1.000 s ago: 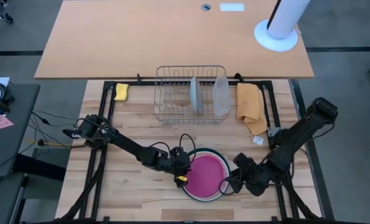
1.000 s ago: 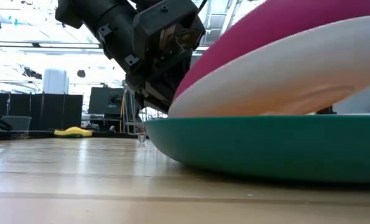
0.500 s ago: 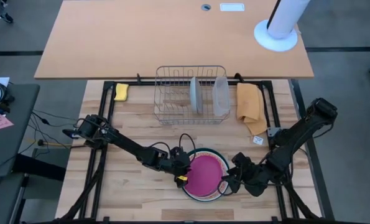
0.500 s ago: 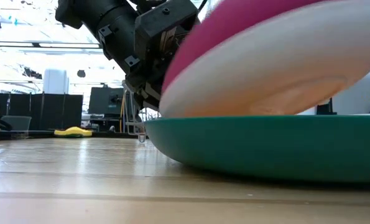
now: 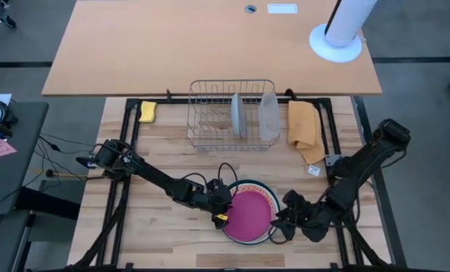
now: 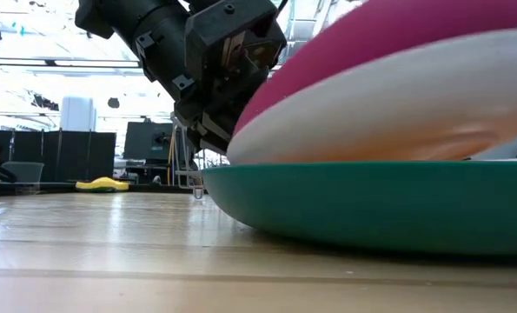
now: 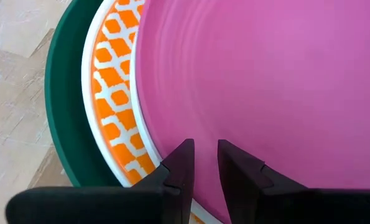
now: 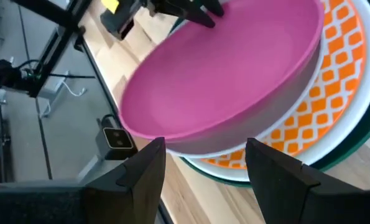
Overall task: Sort dishes
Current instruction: Put the pink plate into the dish rack
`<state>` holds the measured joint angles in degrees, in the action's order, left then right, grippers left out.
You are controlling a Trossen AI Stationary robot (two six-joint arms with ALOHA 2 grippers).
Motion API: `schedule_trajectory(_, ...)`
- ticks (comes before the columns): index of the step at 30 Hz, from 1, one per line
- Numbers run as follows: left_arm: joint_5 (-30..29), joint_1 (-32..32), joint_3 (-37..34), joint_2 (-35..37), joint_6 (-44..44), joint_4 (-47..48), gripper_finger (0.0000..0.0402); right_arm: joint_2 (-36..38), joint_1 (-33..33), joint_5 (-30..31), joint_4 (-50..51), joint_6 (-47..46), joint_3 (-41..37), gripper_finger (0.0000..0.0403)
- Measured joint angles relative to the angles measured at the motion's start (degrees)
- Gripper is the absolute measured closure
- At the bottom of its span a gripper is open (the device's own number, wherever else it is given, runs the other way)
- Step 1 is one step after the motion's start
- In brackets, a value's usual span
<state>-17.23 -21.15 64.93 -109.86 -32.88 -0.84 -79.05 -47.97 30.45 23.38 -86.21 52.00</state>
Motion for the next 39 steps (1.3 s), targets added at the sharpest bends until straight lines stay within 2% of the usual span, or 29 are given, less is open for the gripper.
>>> schedule_trajectory(7,-0.02,0.0,0.02,0.0,-0.24,0.0,0.0334,-0.02,-1.64,7.05,-0.03,-6.02,0.01,0.0182)
schedule_trajectory(13,-0.04,0.0,0.0,0.0,-0.35,0.0,0.0334,-0.44,-0.97,7.27,0.17,-6.79,0.01,0.0182)
schedule_trajectory(21,-0.04,-0.02,0.02,0.0,-0.39,0.0,0.0334,-4.75,-0.95,7.25,0.12,-10.42,-0.01,0.0182)
schedule_trajectory(29,-0.07,-0.02,0.0,0.0,-0.39,-0.12,0.0334,-4.7,0.98,7.21,-2.89,-8.06,-0.01,0.0183)
schedule_trajectory(33,-0.02,-0.02,0.0,0.0,-0.34,-0.11,0.0334,-4.7,2.44,7.09,-3.21,-7.68,-0.01,0.0196)
schedule_trajectory(39,0.0,-0.07,0.0,0.0,-0.24,-0.21,0.0334,-4.7,3.34,6.8,-3.14,-6.48,-0.01,0.0241)
